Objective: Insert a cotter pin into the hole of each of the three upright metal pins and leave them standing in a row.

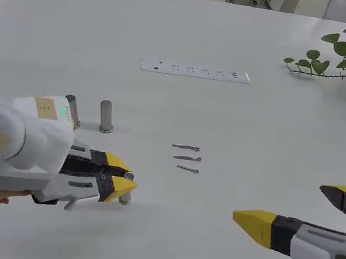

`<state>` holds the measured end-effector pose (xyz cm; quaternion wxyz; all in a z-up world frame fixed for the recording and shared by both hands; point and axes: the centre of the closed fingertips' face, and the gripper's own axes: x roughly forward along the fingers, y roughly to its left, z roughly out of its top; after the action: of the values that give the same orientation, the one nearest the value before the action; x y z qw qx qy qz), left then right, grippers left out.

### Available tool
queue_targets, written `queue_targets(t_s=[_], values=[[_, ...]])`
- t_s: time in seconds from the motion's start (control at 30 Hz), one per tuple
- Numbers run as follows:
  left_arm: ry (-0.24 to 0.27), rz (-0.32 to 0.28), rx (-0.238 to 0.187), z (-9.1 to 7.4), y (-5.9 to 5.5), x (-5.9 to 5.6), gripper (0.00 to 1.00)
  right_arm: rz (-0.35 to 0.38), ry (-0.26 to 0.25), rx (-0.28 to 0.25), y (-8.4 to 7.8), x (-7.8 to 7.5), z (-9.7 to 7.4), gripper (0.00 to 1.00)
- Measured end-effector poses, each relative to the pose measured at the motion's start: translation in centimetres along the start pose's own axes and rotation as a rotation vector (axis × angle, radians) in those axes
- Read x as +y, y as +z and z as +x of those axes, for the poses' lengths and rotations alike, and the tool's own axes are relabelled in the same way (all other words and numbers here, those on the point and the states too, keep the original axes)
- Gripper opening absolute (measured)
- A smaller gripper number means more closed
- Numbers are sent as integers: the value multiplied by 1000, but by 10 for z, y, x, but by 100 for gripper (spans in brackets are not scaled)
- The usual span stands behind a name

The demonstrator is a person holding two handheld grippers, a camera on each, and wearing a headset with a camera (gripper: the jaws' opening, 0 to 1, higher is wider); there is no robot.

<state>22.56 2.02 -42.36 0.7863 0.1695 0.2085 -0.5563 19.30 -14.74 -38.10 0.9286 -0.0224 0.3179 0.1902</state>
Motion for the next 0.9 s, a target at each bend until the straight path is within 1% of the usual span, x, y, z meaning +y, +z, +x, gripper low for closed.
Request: queue_targets(t_s=[0.23,0.37,0.5,0.63,0.73,0.9], values=[[-35,-5,1,6,-4,-9,5,0,3,5,-1,2,1,90],[-51,12,15,9,-8,-13,5,-3,3,8,-1,2,0,90],[-63,2,16,10,-10,-15,5,-3,4,9,-1,2,0,90],[-67,-5,23,12,-13,-17,5,-4,6,12,-2,2,1,90],[-60,-13,16,11,-13,-16,5,-5,9,12,-2,3,1,90],[-62,-7,18,9,-14,-18,5,-9,11,11,-2,3,0,90]])
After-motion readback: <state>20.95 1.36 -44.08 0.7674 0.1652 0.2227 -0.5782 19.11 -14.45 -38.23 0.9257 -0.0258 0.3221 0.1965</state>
